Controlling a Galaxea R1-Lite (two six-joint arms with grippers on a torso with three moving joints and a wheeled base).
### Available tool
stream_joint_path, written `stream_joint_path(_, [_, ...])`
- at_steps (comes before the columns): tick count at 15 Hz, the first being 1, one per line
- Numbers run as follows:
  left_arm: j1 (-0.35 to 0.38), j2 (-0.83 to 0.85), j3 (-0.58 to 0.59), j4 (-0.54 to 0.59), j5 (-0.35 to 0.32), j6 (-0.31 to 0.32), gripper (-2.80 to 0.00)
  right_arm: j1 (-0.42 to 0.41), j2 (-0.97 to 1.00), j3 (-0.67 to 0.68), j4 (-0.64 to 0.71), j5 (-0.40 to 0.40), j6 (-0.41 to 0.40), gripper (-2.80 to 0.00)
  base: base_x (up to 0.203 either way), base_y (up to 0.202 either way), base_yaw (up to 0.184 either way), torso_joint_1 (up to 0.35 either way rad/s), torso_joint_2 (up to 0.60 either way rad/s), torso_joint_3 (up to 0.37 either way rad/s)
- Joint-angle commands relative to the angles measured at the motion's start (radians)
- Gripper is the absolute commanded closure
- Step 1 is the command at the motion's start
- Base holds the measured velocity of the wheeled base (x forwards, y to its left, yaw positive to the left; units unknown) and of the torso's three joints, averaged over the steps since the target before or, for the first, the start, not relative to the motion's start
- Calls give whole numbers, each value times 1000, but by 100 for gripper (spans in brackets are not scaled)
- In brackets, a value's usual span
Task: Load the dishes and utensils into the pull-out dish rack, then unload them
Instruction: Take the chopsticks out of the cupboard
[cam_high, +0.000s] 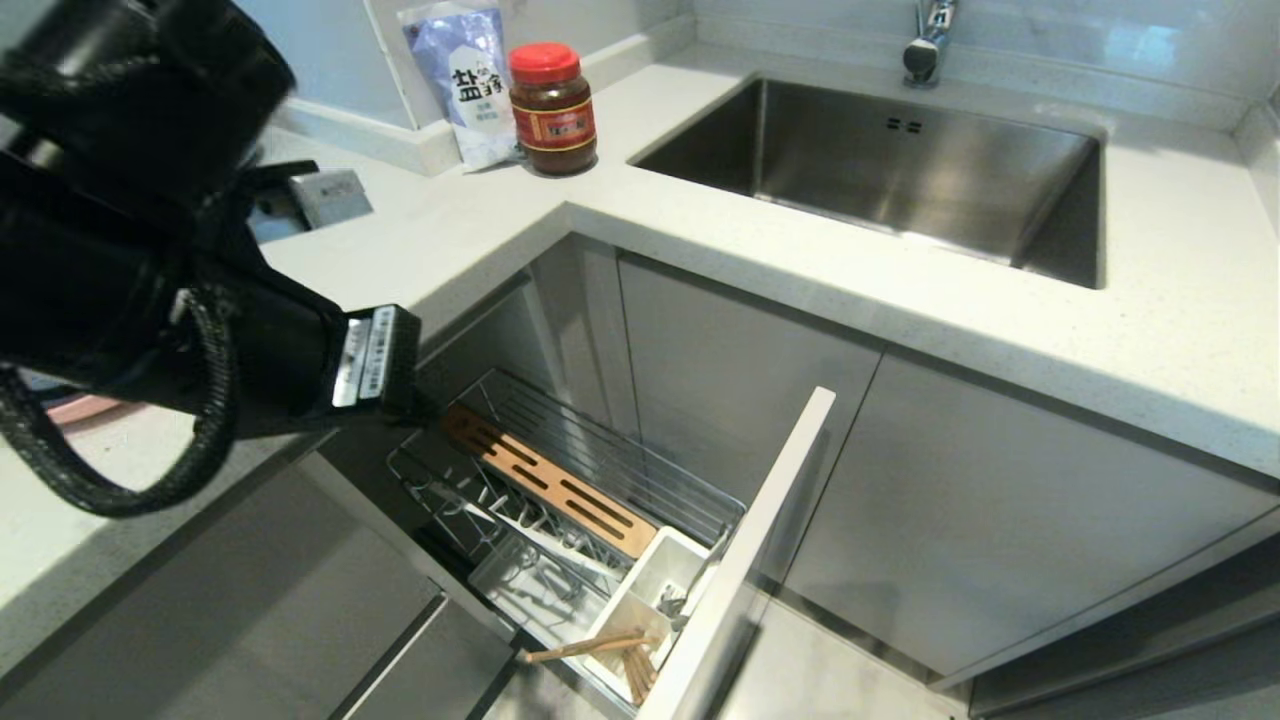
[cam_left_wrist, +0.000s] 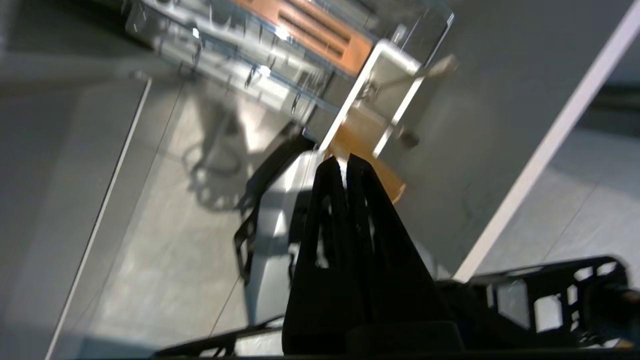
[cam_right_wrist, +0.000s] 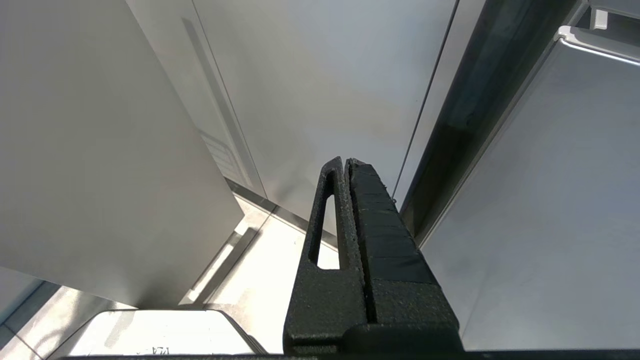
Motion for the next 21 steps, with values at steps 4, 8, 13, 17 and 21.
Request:
stream_joint_path(4, [-12,191,11,63,-27,2,0,1,-4,2,-1,0,0,0,0,0,0,0,0,0])
stream_joint_path(8, [15,293,-3,97,-134,53,0,1,-4,2,0,0,0,0,0,0,0,0,0,0])
stream_joint_path(13, [26,441,-15,88,-171,56,-280,0,-4,2,0,0,0,0,0,0,0,0,0,0])
stream_joint_path(17, [51,517,-40,94,-229,94,-280,0,-4,2,-1,0,0,0,0,0,0,0,0,0])
stream_joint_path(21, [59,574,-55,139,-265,115,-280,1,-4,2,-1,0,0,0,0,0,0,0,0,0])
